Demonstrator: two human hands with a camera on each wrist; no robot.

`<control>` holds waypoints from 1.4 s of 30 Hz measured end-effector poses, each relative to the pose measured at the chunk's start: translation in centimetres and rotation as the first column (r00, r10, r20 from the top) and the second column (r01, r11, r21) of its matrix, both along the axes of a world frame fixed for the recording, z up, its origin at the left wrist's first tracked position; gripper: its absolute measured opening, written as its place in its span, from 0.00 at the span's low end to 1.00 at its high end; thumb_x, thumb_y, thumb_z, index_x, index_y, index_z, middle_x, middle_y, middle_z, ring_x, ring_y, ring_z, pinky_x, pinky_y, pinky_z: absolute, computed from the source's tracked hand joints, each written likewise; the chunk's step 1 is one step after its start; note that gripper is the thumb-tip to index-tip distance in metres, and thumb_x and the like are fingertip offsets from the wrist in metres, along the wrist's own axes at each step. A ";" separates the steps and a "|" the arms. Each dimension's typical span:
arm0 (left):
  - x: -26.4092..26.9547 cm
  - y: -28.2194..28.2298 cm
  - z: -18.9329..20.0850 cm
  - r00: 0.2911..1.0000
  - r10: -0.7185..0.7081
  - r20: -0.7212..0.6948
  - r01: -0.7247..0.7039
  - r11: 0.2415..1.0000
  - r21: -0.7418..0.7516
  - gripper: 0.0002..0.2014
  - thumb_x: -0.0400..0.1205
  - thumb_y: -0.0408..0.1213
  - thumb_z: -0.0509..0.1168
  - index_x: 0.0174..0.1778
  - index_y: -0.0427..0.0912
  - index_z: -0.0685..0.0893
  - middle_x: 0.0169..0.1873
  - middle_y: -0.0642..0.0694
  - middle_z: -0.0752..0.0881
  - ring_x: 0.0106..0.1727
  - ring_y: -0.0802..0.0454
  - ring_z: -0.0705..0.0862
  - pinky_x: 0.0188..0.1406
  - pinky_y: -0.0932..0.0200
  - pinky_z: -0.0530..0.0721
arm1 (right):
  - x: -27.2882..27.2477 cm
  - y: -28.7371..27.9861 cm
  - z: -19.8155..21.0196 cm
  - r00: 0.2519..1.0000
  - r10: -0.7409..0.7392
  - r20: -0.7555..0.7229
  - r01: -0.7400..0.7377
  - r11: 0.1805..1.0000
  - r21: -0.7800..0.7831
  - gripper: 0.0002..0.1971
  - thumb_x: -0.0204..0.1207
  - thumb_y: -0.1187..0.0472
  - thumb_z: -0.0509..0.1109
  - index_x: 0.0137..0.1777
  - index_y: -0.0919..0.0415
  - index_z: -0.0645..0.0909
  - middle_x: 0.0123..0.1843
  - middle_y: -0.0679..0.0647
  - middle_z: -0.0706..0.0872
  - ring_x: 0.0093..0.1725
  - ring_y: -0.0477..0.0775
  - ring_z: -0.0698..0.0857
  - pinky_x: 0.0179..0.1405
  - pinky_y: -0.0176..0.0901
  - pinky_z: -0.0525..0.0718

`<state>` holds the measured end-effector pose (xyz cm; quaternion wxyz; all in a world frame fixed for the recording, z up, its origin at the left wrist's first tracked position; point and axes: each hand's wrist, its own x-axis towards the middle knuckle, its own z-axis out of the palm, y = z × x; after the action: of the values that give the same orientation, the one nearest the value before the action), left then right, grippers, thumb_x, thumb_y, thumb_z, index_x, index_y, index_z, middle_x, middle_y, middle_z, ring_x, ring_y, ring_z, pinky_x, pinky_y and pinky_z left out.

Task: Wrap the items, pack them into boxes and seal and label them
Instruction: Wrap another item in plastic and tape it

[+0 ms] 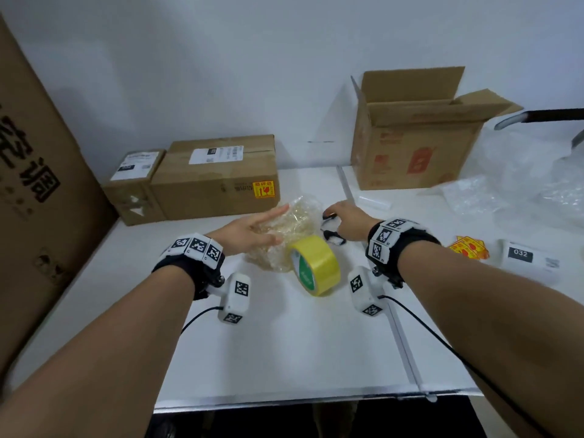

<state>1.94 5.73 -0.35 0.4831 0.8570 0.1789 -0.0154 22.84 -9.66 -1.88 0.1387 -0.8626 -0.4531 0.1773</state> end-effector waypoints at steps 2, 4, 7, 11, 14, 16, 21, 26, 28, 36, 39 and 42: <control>-0.1 0.3 -0.1 1.000 -0.009 0.001 0.009 1.000 -0.015 0.34 0.82 0.41 0.70 0.78 0.75 0.63 0.81 0.66 0.60 0.77 0.64 0.63 0.71 0.61 0.68 | 0.1 1.2 -1.2 0.995 0.087 0.051 -0.080 0.990 -0.114 0.26 0.79 0.71 0.61 0.78 0.61 0.68 0.78 0.58 0.66 0.79 0.62 0.65 0.76 0.52 0.67; 0.0 0.7 -0.2 1.000 -0.008 -0.007 0.007 1.000 -0.027 0.34 0.82 0.41 0.71 0.77 0.74 0.65 0.81 0.65 0.61 0.79 0.65 0.62 0.76 0.60 0.66 | 0.4 2.0 -1.9 0.988 0.132 0.075 -0.118 0.978 -0.171 0.24 0.81 0.67 0.61 0.78 0.61 0.69 0.78 0.57 0.67 0.80 0.60 0.64 0.77 0.53 0.67; 0.1 0.8 -0.1 1.000 0.003 -0.014 -0.004 0.999 -0.047 0.34 0.83 0.38 0.70 0.80 0.68 0.64 0.77 0.70 0.62 0.76 0.68 0.63 0.65 0.74 0.72 | 0.8 2.7 -1.8 0.979 0.180 0.094 -0.157 0.965 -0.210 0.18 0.81 0.65 0.62 0.70 0.63 0.78 0.73 0.60 0.76 0.73 0.61 0.72 0.71 0.51 0.73; 0.2 0.6 0.3 1.000 0.010 -0.021 -0.012 0.997 -0.074 0.34 0.83 0.37 0.69 0.81 0.66 0.64 0.75 0.72 0.63 0.73 0.69 0.63 0.49 0.80 0.75 | 1.6 2.4 -1.2 0.978 0.157 0.135 -0.119 0.960 -0.253 0.19 0.79 0.64 0.65 0.70 0.55 0.78 0.66 0.61 0.77 0.61 0.64 0.81 0.55 0.47 0.81; 0.2 0.4 0.3 1.000 0.025 -0.009 -0.025 0.996 -0.087 0.34 0.83 0.37 0.70 0.80 0.68 0.65 0.74 0.73 0.64 0.74 0.69 0.63 0.59 0.74 0.70 | 1.9 1.3 -1.9 0.981 0.092 0.173 -0.043 0.961 -0.272 0.22 0.75 0.60 0.71 0.69 0.52 0.75 0.65 0.60 0.76 0.60 0.63 0.81 0.55 0.48 0.82; 0.3 0.3 0.2 0.999 0.035 0.000 -0.035 0.995 -0.089 0.34 0.82 0.36 0.70 0.80 0.67 0.66 0.75 0.72 0.64 0.73 0.70 0.63 0.58 0.76 0.69 | 1.6 1.0 -2.0 0.983 0.052 0.177 -0.007 0.969 -0.248 0.17 0.79 0.56 0.68 0.67 0.53 0.76 0.64 0.60 0.77 0.60 0.63 0.81 0.53 0.46 0.81; 0.3 0.0 0.1 0.999 0.046 0.016 -0.044 0.995 -0.086 0.34 0.82 0.35 0.71 0.80 0.67 0.67 0.75 0.70 0.65 0.74 0.69 0.64 0.55 0.80 0.71 | 0.3 0.5 -1.5 0.982 0.001 0.187 0.057 0.951 -0.305 0.27 0.76 0.42 0.70 0.70 0.55 0.74 0.67 0.59 0.76 0.64 0.63 0.79 0.54 0.48 0.77; 0.2 0.1 -0.3 0.999 0.037 0.028 -0.034 0.994 -0.101 0.35 0.82 0.34 0.71 0.79 0.68 0.67 0.78 0.68 0.64 0.76 0.69 0.62 0.69 0.67 0.67 | 0.0 -1.1 -1.5 0.993 0.031 0.110 0.002 0.956 -0.292 0.28 0.75 0.51 0.74 0.73 0.56 0.72 0.69 0.57 0.78 0.65 0.59 0.79 0.53 0.44 0.78; 0.2 0.2 -0.4 0.999 0.012 0.031 -0.009 0.995 -0.101 0.35 0.82 0.34 0.70 0.78 0.70 0.67 0.79 0.68 0.62 0.78 0.68 0.61 0.75 0.63 0.66 | 0.0 -2.1 -1.4 0.995 0.020 0.100 0.009 0.959 -0.282 0.26 0.74 0.55 0.75 0.71 0.54 0.74 0.66 0.57 0.79 0.61 0.59 0.81 0.49 0.44 0.79; 1.8 0.7 -0.2 0.998 -0.067 0.009 0.065 0.990 0.127 0.36 0.78 0.31 0.74 0.66 0.83 0.73 0.82 0.59 0.59 0.81 0.59 0.58 0.81 0.50 0.63 | 1.4 -3.7 -0.7 0.944 -0.209 -0.256 0.237 0.968 0.080 0.14 0.75 0.56 0.72 0.57 0.58 0.75 0.51 0.60 0.87 0.49 0.59 0.89 0.50 0.51 0.87; 2.8 0.4 -0.2 0.995 -0.089 0.053 0.078 0.981 0.176 0.39 0.77 0.26 0.74 0.62 0.83 0.75 0.77 0.61 0.64 0.79 0.61 0.61 0.77 0.56 0.64 | 1.8 -3.6 0.5 0.893 -0.217 -0.394 0.356 0.876 0.325 0.12 0.75 0.61 0.70 0.57 0.57 0.77 0.44 0.58 0.90 0.47 0.58 0.90 0.53 0.54 0.88; 4.0 0.5 -0.3 0.994 -0.057 0.092 0.046 0.992 0.117 0.36 0.75 0.22 0.74 0.69 0.62 0.71 0.73 0.57 0.69 0.78 0.56 0.66 0.70 0.59 0.75 | 1.0 -2.9 3.0 0.905 -0.126 -0.407 0.336 0.798 0.501 0.09 0.79 0.62 0.67 0.57 0.54 0.80 0.36 0.48 0.89 0.36 0.44 0.85 0.39 0.36 0.81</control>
<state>5.96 6.19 -0.68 0.4404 0.8875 0.1340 0.0232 23.83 -12.56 1.11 0.4850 -0.7868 -0.3417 0.1699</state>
